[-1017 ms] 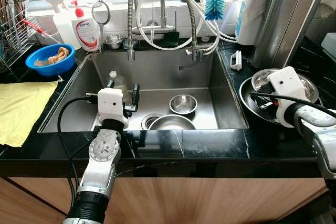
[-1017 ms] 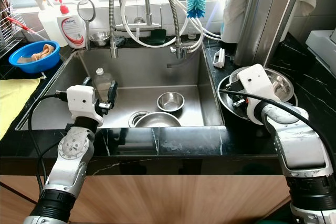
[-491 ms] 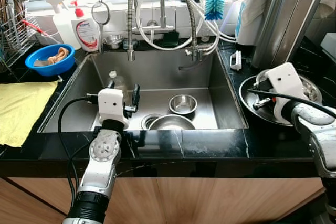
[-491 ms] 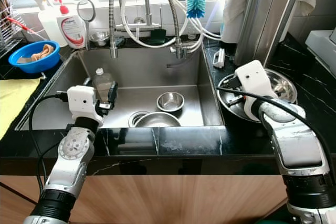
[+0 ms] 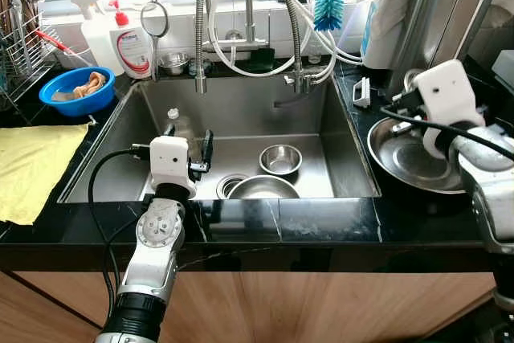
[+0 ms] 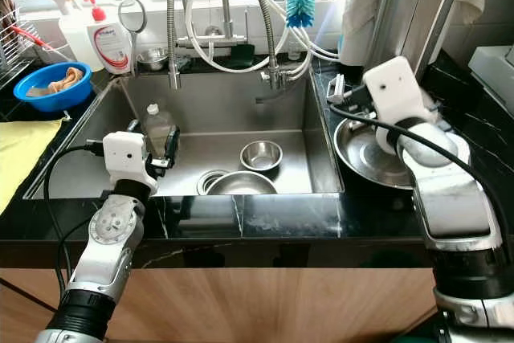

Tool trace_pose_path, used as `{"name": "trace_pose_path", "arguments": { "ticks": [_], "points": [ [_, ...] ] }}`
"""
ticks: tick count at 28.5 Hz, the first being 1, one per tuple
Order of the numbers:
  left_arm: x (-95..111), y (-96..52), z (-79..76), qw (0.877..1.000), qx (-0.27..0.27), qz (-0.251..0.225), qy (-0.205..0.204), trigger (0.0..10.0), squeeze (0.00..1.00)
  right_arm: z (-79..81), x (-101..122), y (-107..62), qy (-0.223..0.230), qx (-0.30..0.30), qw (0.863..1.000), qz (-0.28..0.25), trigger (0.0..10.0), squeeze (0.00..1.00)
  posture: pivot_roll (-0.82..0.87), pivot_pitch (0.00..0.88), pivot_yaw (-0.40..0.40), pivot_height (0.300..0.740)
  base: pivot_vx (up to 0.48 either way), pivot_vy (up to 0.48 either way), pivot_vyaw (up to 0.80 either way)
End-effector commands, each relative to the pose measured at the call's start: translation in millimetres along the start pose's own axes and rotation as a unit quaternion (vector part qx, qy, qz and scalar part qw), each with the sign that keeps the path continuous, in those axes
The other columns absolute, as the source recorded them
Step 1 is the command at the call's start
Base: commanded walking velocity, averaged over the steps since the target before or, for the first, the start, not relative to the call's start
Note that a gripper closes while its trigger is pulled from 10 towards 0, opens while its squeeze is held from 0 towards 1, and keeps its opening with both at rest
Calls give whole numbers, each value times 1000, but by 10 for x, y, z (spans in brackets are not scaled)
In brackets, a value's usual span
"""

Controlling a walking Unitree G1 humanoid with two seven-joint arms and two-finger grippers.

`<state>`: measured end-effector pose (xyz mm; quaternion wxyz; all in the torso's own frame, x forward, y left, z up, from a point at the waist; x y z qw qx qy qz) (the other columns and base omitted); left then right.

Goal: Kitchen organization

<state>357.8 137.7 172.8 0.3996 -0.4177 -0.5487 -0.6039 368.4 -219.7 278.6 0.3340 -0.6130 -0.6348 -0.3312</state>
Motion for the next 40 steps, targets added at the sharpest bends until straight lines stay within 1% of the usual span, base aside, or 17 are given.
{"name": "trace_pose_path", "arguments": {
  "ticks": [1,2,3,6,9,11,12,15,17,19,20,23,25,27,35,38,40],
  "points": [
    [37,33,37,1000,8,-6,3,10000,0,-30,209,-2,-3,-8,999,-44,10000,0,-163,0,84,740,0,0,0],
    [37,30,34,1000,7,-6,3,10000,0,-13,238,0,-1,-5,999,-52,10000,0,-163,0,84,740,0,0,0],
    [38,30,30,1000,8,-7,3,10000,0,125,320,1,3,32,996,-81,10000,0,-161,0,82,740,0,0,0],
    [44,30,37,1000,9,-9,3,10000,0,348,399,-22,4,84,989,-118,10000,0,-156,0,78,740,0,0,0],
    [50,36,41,1000,10,-10,3,10000,0,448,452,-37,6,108,984,-145,10000,0,-152,0,77,740,0,0,0],
    [54,35,48,1000,12,-11,3,10000,0,523,489,-56,36,133,977,-161,10000,0,-152,0,77,740,0,0,0],
    [59,36,54,1000,13,-12,3,10000,0,595,519,-82,67,160,969,-176,10000,0,-153,0,74,740,0,0,0],
    [60,40,52,1000,13,-13,3,10000,0,640,530,-98,76,173,964,-186,10000,0,-153,0,74,740,0,0,0],
    [64,35,47,1000,14,-14,2,10000,0,788,570,-158,145,224,941,-209,10000,0,-150,0,70,740,0,0,0],
    [64,32,46,1000,14,-14,1,10000,0,844,579,-180,167,240,932,-214,10000,0,-150,0,70,740,0,0,0],
    [64,32,46,1000,15,-14,1,10000,0,885,574,-191,178,250,927,-215,10000,0,-146,0,64,740,0,0,0],
    [67,32,48,1000,16,-14,1,10000,0,923,514,-167,196,253,926,-200,10000,0,-146,0,64,740,0,0,0],
    [71,26,56,1000,18,-15,2,10000,0,1010,428,-175,238,278,912,-185,10000,0,-146,0,64,740,0,0,0],
    [75,23,58,1000,18,-16,3,10000,0,1075,398,-213,258,301,900,-183,10000,0,-139,0,60,740,0,0,0],
    [80,29,66,1000,16,-16,5,10000,0,1309,153,-228,272,328,895,-130,10000,0,-136,0,65,740,0,0,0],
    [86,30,65,1000,16,-17,6,10000,0,1327,139,-231,272,330,895,-129,10000,0,-136,0,65,740,0,0,0],
    [83,21,46,1000,13,-16,6,10000,0,1364,166,-250,277,341,889,-130,10000,0,-135,0,66,740,0,0,0]
  ]
}}
Point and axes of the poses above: a point about 5 cm out from each wrist's last joint towards the gripper, its own y axis pointing out of the wrist towards the gripper, its own x axis along the axis of the wrist's last joint, z = x × y, the point moved 4 cm from there along y, pointing out of the wrist towards the gripper, and after that the axes turned 2 degrees about -y, right-handed, at the moved point
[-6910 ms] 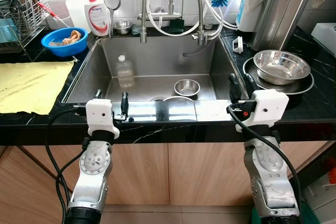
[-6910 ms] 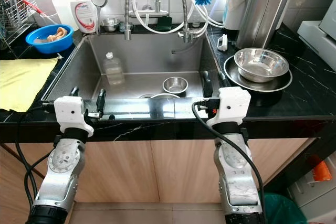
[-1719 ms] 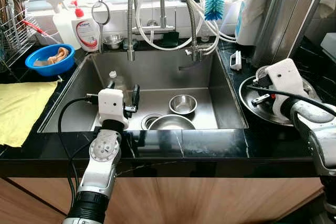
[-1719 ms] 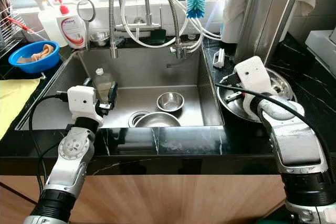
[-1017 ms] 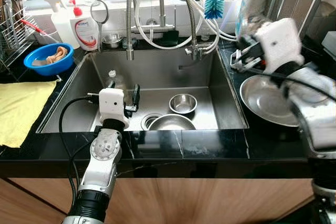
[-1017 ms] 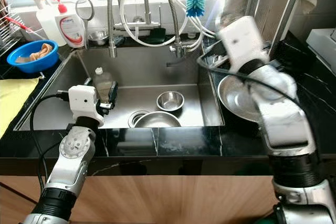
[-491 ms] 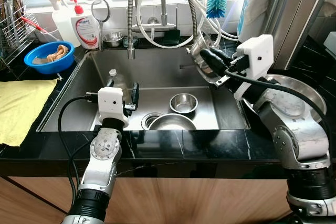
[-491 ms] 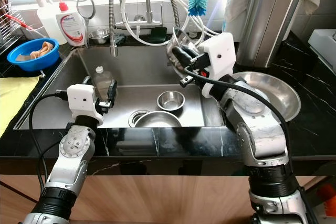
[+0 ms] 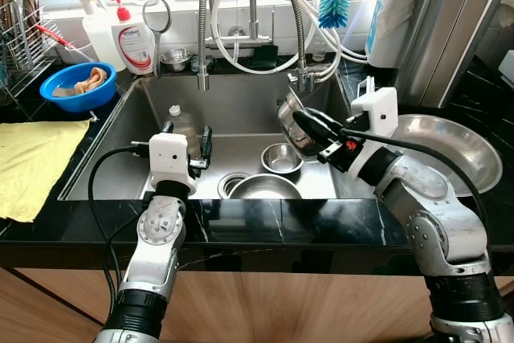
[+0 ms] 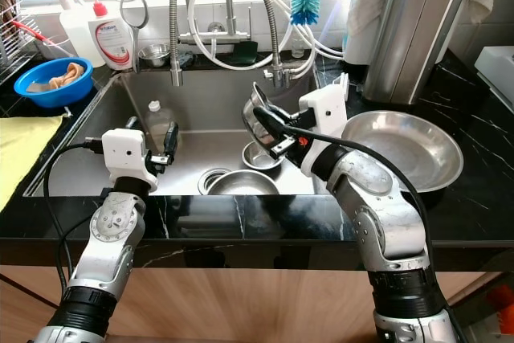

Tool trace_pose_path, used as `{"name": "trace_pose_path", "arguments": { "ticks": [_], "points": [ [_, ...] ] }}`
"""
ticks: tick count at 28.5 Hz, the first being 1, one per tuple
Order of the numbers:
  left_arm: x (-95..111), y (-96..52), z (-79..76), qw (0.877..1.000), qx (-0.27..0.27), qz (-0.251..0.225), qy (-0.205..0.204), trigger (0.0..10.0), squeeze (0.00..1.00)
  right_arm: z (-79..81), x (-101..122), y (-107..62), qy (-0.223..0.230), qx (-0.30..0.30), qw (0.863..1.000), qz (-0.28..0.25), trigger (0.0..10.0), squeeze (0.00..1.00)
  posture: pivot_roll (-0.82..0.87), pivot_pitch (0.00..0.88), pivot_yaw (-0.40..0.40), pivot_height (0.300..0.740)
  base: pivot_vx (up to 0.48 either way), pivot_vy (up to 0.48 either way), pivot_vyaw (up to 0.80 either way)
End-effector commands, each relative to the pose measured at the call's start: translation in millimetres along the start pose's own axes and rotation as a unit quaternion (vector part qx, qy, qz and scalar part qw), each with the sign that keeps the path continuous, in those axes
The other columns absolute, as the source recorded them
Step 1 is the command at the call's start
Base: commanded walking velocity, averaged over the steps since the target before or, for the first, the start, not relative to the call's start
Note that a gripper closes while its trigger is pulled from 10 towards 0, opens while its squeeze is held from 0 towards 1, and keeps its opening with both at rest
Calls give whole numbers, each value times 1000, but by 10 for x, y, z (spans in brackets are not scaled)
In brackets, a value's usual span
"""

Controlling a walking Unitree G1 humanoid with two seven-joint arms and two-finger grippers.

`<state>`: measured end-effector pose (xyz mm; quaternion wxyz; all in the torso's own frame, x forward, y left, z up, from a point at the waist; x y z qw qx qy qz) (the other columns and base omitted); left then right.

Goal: Kitchen organization

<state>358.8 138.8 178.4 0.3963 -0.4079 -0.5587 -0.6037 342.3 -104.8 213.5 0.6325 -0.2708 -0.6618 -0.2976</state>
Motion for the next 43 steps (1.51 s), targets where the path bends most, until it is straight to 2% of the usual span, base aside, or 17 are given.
{"name": "trace_pose_path", "arguments": {
  "ticks": [1,5,12,18,26,43],
  "points": [
    [32,-6,29,1000,4,-4,6,10000,0,66,25,37,6,16,1000,-4,10000,0,-135,0,66,740,0,0,0],
    [36,-11,19,1000,3,-5,5,10000,0,37,-133,59,-17,8,999,41,10000,0,-127,0,64,740,0,0,0],
    [43,-17,46,1000,1,-4,10,10000,0,-61,-168,133,-16,-25,998,54,10000,0,-119,0,65,740,0,0,0],
    [50,-8,27,1000,0,-6,9,10000,0,-68,-201,190,-23,-23,998,60,10000,0,-120,0,66,740,0,0,0],
    [53,-7,-1,1000,-5,-7,7,10000,0,-198,-387,281,-18,-56,993,105,10000,0,-114,0,63,740,0,0,0],
    [52,-41,36,1000,-1,-5,10,10000,0,-288,-548,293,-13,-83,988,131,10000,0,-90,0,54,740,0,0,0]
  ]
}}
Point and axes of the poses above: a point about 5 cm out from each wrist's last joint towards the gripper, its own y axis pointing out of the wrist towards the gripper, its own x axis along the axis of the wrist's last joint, z = x × y, the point moved 4 cm from there along y, pointing out of the wrist towards the gripper, and after that the axes turned 2 degrees about -y, right-handed, at the moved point
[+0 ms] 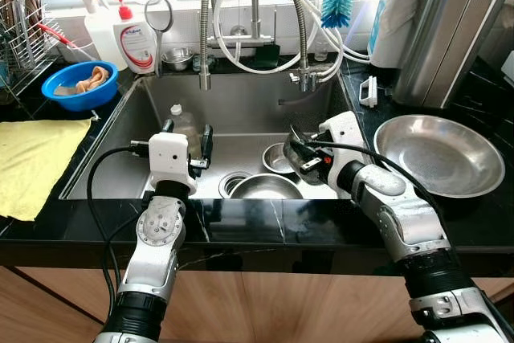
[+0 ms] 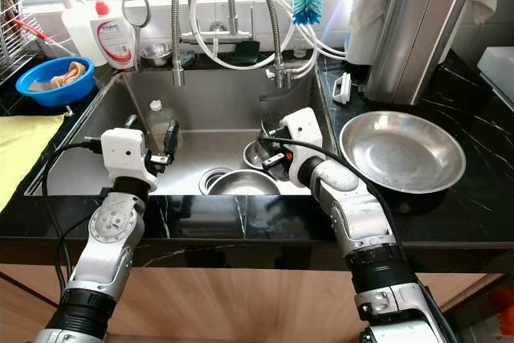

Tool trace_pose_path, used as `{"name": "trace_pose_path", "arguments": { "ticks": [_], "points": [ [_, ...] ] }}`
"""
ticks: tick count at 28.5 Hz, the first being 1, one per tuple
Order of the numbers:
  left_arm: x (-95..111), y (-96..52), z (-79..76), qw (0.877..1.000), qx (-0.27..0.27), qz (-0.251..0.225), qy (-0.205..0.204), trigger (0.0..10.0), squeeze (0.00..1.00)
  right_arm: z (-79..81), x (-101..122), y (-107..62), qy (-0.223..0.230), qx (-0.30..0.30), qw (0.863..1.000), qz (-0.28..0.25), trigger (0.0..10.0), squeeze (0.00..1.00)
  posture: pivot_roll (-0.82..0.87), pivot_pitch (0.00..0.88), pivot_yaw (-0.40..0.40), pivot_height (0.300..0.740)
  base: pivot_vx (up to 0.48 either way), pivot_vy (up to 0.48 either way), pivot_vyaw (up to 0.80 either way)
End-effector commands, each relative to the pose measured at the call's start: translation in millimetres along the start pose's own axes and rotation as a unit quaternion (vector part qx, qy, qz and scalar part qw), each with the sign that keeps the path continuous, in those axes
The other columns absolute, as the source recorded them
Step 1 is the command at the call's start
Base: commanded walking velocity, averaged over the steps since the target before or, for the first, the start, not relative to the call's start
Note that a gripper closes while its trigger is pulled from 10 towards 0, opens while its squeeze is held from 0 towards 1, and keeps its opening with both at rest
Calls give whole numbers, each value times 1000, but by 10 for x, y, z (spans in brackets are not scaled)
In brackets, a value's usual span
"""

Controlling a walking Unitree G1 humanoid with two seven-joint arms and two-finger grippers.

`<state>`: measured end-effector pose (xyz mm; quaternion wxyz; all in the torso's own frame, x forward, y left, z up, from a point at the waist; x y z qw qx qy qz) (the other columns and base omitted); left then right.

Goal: Kitchen organization

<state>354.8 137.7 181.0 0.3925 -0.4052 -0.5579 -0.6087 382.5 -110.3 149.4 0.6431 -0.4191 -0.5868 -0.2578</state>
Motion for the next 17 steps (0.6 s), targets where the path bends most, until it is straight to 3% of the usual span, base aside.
{"name": "trace_pose_path", "arguments": {
  "ticks": [1,3,4,5,6,9,17],
  "points": [
    [13,-13,48,1000,3,1,8,10000,0,19,127,30,-12,2,1000,-17,10000,0,-90,0,54,740,0,0,0],
    [12,-23,61,1000,4,2,9,10000,0,22,115,30,-10,2,1000,-15,10000,0,-90,0,54,740,0,0,0],
    [9,-31,68,1000,5,3,10,10000,0,24,105,29,-8,2,1000,-13,10000,259,-90,0,54,740,0,0,0],
    [9,-31,68,1000,5,3,10,10000,0,24,105,29,-8,2,1000,-13,10000,259,-90,0,54,740,0,0,0],
    [10,-32,70,1000,6,3,10,10000,0,24,102,32,-7,1,1000,-13,10000,459,-86,0,55,740,0,0,0],
    [4,-40,65,1000,5,5,11,10000,0,11,83,38,-9,-2,1000,-9,10000,404,-88,0,56,740,0,0,0],
    [-94,-102,66,1000,8,25,0,10000,0,-22,69,31,-5,-12,1000,-7,10000,376,-92,0,55,740,0,0,0]
  ]
}}
Point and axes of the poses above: a point about 5 cm out from each wrist's last joint towards the gripper, its own y axis pointing out of the wrist towards the gripper, its own x axis along the axis of the wrist's last joint, z = x × y, the point moved 4 cm from there along y, pointing out of the wrist towards the gripper, and after that the axes turned 2 degrees about -y, right-handed, at the moved point
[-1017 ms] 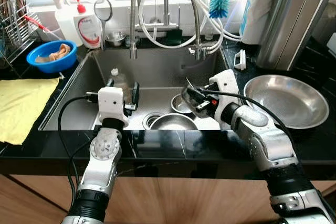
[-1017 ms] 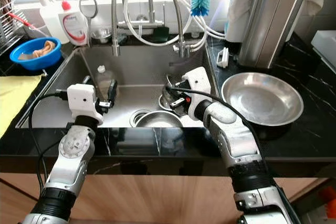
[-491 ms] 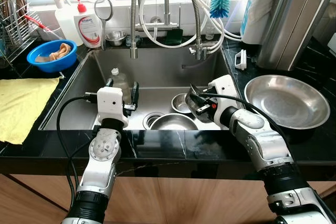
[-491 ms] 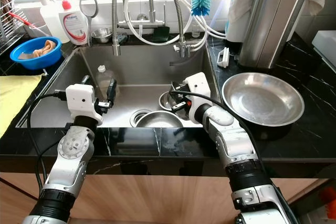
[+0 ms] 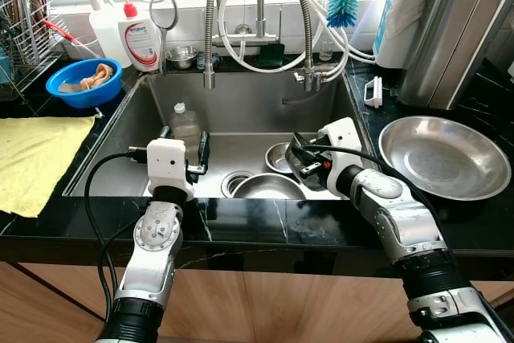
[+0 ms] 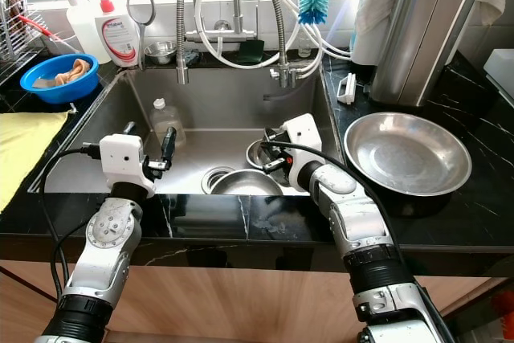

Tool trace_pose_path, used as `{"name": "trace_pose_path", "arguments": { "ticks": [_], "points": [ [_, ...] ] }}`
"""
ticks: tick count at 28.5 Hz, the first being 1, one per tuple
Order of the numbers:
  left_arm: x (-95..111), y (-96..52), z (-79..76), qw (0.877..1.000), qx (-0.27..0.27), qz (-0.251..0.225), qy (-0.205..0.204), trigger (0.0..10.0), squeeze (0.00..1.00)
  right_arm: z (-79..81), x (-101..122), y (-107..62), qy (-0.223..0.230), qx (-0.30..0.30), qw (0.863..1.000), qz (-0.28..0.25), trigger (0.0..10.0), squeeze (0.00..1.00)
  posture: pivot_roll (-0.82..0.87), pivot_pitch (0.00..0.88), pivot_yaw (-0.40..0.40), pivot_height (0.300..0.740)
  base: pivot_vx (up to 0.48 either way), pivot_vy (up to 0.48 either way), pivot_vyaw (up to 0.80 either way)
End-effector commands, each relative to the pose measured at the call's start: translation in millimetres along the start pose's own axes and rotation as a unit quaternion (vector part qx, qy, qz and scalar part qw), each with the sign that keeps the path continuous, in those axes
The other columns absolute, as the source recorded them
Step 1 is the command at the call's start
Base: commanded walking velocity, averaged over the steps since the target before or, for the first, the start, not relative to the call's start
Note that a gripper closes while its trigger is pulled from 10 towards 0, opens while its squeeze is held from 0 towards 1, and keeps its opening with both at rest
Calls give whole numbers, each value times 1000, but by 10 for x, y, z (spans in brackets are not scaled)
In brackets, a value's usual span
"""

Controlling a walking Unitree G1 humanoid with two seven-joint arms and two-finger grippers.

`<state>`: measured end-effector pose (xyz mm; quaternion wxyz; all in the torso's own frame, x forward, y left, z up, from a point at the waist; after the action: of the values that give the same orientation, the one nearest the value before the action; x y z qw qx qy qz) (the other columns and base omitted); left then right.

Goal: Kitchen organization

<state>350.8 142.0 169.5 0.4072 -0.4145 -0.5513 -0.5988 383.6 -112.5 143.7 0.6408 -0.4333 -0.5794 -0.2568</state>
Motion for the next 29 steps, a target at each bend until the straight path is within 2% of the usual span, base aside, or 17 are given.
{"name": "trace_pose_path", "arguments": {
  "ticks": [1,7,13,14,15,17,26,27,28,29],
  "points": [
    [-13,-27,37,1000,6,7,-4,10000,0,0,126,17,-5,-1,1000,-19,10000,376,-92,0,55,740,0,0,0],
    [-85,-35,144,997,40,27,-53,10000,0,-46,121,20,8,-17,1000,-22,10000,380,-87,0,52,740,0,0,0],
    [-80,-57,182,997,45,26,-54,10000,0,-52,129,9,6,-17,1000,-24,10000,420,-85,0,50,740,0,0,0],
    [-80,-57,182,997,45,26,-54,10000,0,-52,129,10,7,-17,1000,-24,10000,502,-85,0,50,740,0,0,0],
    [-79,-57,180,997,46,25,-54,10000,0,-51,128,10,7,-16,1000,-24,10000,769,-85,0,49,740,0,0,0],
    [-76,-55,174,997,45,25,-55,10000,0,-49,129,11,7,-16,1000,-24,10000,1000,-86,0,49,740,0,0,0],
    [-72,-51,162,997,43,26,-60,10000,0,-58,127,10,6,-19,1000,-23,10000,988,-86,0,47,740,0,0,0],
    [-70,-49,159,997,43,25,-60,10000,0,-60,142,9,2,-20,999,-27,10000,435,-86,0,47,740,0,0,0],
    [-70,-49,158,997,43,25,-60,10000,0,-60,148,9,1,-20,999,-29,10000,0,-86,0,47,740,0,0,0],
    [-70,-47,157,997,43,25,-59,10000,0,-59,155,9,0,-21,999,-31,10000,0,-89,0,48,740,0,0,0]
  ]
}}
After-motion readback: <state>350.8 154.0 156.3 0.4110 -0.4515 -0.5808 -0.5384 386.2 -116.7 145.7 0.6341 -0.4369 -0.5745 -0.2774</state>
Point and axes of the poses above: a point about 5 cm out from each wrist's last joint towards the gripper, its own y axis pointing out of the wrist towards the gripper, its own x axis along the axis of the wrist's last joint, z = x × y, the point moved 4 cm from there along y, pointing out of the wrist towards the gripper, and after that the axes turned 2 degrees about -y, right-handed, at the moved point
